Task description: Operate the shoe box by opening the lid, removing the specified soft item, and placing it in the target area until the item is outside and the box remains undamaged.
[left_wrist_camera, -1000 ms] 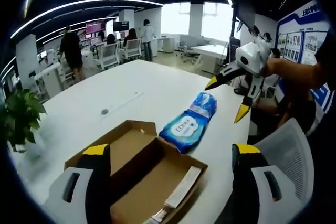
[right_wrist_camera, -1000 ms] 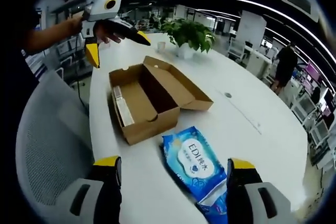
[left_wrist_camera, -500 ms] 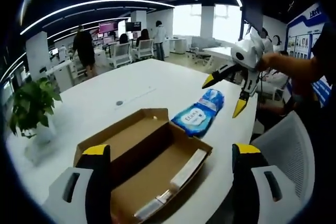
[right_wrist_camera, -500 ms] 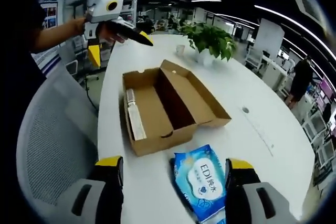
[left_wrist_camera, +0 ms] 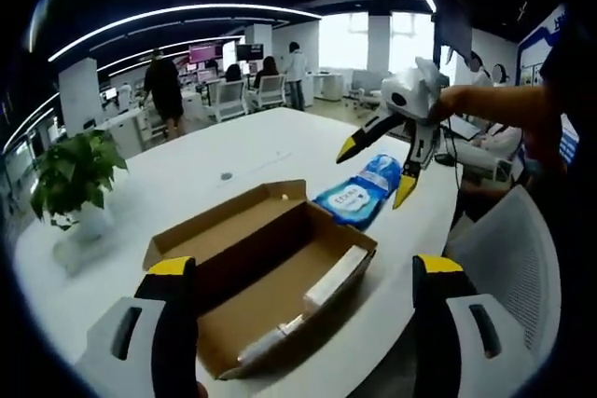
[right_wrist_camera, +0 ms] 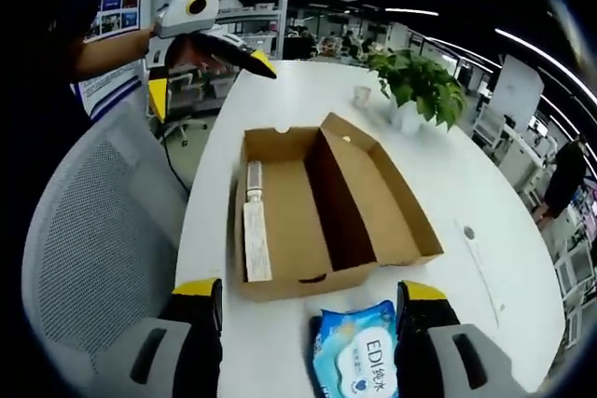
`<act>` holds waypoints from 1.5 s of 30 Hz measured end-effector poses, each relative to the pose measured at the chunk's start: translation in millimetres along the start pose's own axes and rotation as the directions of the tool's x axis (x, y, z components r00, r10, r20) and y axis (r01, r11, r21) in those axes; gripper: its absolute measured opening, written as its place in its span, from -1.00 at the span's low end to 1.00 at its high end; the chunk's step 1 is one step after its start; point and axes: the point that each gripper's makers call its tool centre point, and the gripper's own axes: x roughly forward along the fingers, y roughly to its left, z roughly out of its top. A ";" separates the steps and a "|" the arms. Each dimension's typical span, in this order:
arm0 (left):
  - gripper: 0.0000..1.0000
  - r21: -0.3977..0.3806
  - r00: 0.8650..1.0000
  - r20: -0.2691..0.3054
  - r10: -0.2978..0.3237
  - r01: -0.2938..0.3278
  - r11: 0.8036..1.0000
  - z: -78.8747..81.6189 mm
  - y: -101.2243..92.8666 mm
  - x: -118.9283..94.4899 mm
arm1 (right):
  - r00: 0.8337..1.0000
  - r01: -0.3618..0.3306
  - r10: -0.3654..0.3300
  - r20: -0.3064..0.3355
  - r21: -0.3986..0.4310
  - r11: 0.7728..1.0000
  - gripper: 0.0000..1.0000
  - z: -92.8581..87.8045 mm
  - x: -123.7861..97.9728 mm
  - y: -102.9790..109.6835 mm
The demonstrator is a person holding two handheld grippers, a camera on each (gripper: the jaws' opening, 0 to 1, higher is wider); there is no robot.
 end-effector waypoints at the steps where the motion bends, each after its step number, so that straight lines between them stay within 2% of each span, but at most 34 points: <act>1: 1.00 -0.010 1.000 0.008 0.005 -0.004 1.000 -0.9 1.4 -0.5 | 1.000 -0.005 0.005 -0.004 -0.007 1.000 0.51 0.9 2.7 -0.2; 4: 1.00 -0.043 1.000 0.021 0.019 -0.018 0.999 -5.8 0.3 -4.6 | 1.000 -0.023 0.023 -0.016 -0.028 0.999 0.51 3.2 13.7 -1.2; 13: 1.00 -0.062 0.997 0.021 0.071 -0.069 0.996 -25.6 1.2 -13.3 | 0.997 -0.062 0.059 -0.050 -0.073 0.995 0.48 4.4 37.9 0.0; 16: 1.00 -0.080 0.997 0.024 0.071 -0.069 0.994 -33.0 0.8 -13.9 | 0.996 -0.074 0.068 -0.065 -0.094 0.993 0.46 4.2 46.9 2.0; 24: 1.00 -0.112 0.994 0.032 0.100 -0.096 0.989 -50.3 -6.8 -14.8 | 0.991 -0.118 0.105 -0.087 -0.156 0.981 0.36 6.3 67.1 9.6; 28: 1.00 -0.095 0.993 0.025 0.117 -0.115 0.989 -55.8 -9.6 -13.2 | 0.987 -0.142 0.127 -0.095 -0.176 0.974 0.27 7.7 77.7 10.7; 36: 1.00 -0.141 0.993 0.049 0.108 -0.100 0.985 -59.7 -18.5 -8.3 | 0.974 -0.213 0.193 -0.116 -0.191 0.958 0.16 7.4 97.7 20.9; 42: 1.00 -0.134 0.989 0.061 0.137 -0.128 0.983 -57.8 -14.5 -12.0 | 0.962 -0.258 0.237 -0.135 -0.170 0.951 0.16 2.4 109.0 30.6; 45: 1.00 -0.127 0.988 0.065 0.143 -0.134 0.983 -57.7 -14.8 -12.2 | 0.961 -0.260 0.240 -0.136 -0.152 0.954 0.15 1.4 114.3 31.0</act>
